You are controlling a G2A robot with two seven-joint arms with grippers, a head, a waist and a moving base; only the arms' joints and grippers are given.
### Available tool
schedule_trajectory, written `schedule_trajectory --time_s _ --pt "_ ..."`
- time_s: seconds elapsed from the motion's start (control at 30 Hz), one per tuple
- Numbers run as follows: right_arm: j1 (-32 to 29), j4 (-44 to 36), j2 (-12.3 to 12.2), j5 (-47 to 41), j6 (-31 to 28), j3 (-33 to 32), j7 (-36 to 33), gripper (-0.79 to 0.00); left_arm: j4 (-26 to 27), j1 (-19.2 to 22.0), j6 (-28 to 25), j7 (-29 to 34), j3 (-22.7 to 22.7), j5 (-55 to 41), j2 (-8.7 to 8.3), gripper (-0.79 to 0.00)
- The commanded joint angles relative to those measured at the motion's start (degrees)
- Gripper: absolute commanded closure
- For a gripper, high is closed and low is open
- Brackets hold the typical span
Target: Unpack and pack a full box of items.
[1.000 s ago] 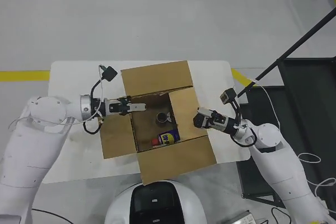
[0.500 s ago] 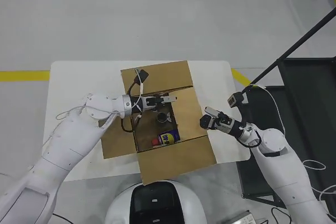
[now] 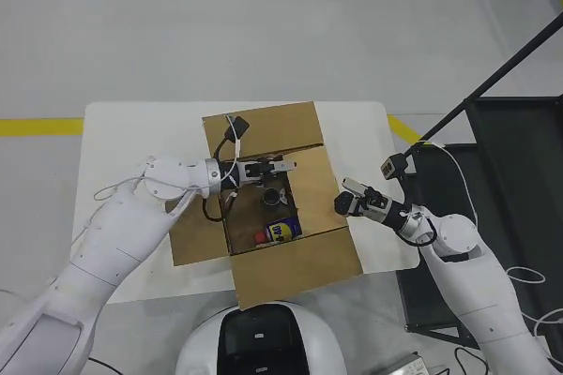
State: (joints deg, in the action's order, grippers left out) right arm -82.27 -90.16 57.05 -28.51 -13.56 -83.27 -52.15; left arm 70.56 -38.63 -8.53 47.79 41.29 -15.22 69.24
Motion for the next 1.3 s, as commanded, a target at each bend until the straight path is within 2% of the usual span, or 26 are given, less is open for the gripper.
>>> schedule_trajectory --time_s 0.0,0.13,0.27,0.53,0.8,1.03,1.27 --pt "0.0 0.0 0.0 0.0 0.0 0.0 0.0 -0.785 0.2 -0.4 0.8 -3.0 0.0 0.4 0.3 -0.785" --pt "-0.5 -1.5 0.1 0.7 1.1 0.2 1.6 -0.785 -2.2 -1.3 1.7 -6.1 -2.5 -3.0 2.17 -0.785" --pt "-1.7 -2.6 -0.1 0.6 1.6 -0.9 1.2 -0.785 -8.2 -1.1 1.1 -9.1 -5.7 -5.3 4.76 -0.785" --pt "-4.7 -5.7 -0.6 -0.2 2.6 -3.5 -2.3 -0.785 -18.4 0.7 -6.3 -14.7 -9.6 -6.3 9.72 -0.785" --pt "-5.8 -7.9 -0.8 0.3 4.2 -3.0 -5.3 -0.785 -24.7 3.1 -11.9 -13.1 -10.7 -9.9 13.9 -0.785" --pt "-6.6 -8.7 -0.8 0.2 4.0 -3.3 -5.8 -0.785 -25.9 3.7 -17.2 -12.4 -9.5 -10.2 15.4 -0.785" --pt "-7.5 -9.2 -0.9 0.3 3.1 -4.0 -5.2 -0.785 -20.9 2.4 -18.7 -14.2 -8.1 -4.7 15.01 -0.785"
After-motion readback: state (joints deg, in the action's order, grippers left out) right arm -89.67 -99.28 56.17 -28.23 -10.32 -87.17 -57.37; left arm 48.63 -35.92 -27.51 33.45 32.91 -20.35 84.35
